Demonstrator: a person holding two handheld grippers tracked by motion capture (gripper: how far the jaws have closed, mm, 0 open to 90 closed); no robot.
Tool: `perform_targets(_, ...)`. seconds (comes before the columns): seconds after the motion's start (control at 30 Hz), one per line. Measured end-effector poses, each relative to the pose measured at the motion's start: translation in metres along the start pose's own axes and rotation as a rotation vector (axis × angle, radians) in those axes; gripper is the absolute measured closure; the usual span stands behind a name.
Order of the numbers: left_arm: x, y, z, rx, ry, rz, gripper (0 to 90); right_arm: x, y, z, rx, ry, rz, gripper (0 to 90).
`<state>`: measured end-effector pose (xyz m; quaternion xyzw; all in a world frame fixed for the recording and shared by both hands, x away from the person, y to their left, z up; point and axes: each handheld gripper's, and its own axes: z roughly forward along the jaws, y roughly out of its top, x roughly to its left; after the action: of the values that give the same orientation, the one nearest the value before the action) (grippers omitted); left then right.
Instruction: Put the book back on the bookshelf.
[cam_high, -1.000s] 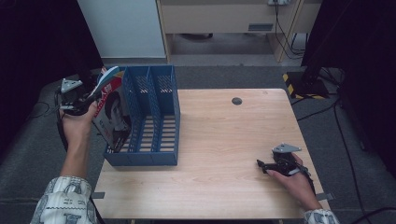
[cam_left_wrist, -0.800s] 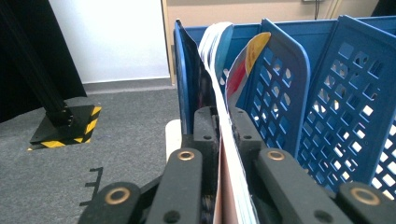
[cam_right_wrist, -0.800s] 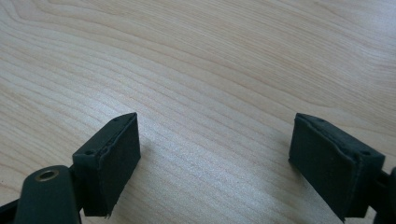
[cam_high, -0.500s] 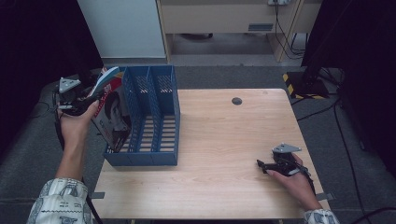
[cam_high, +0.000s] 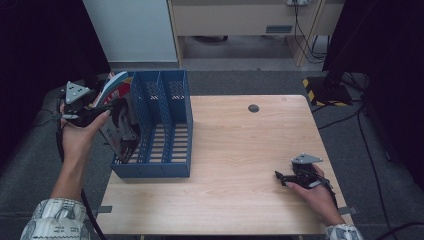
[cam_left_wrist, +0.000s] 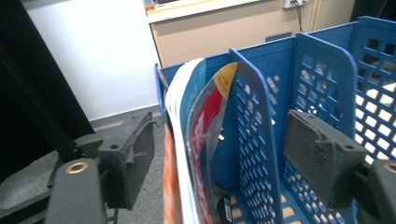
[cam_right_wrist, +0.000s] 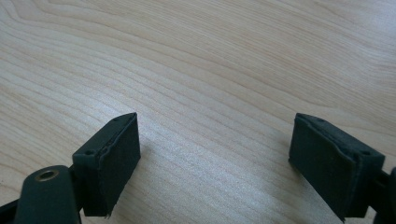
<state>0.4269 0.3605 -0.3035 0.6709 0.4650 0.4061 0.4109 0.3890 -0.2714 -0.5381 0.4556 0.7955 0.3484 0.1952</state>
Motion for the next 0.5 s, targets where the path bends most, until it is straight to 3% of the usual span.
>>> perform_targets(0.13, -0.006, 0.003, -0.003, -0.006, -0.005, 0.022, 20.0, 0.0, 0.0, 0.0, 0.0, 0.0, 0.0, 16.6)
perform_targets(0.5, -0.034, 0.012, 0.001, -0.01, -0.075, 0.072, 14.3, 0.0, 0.0, 0.0, 0.0, 0.0, 0.0, 16.6)
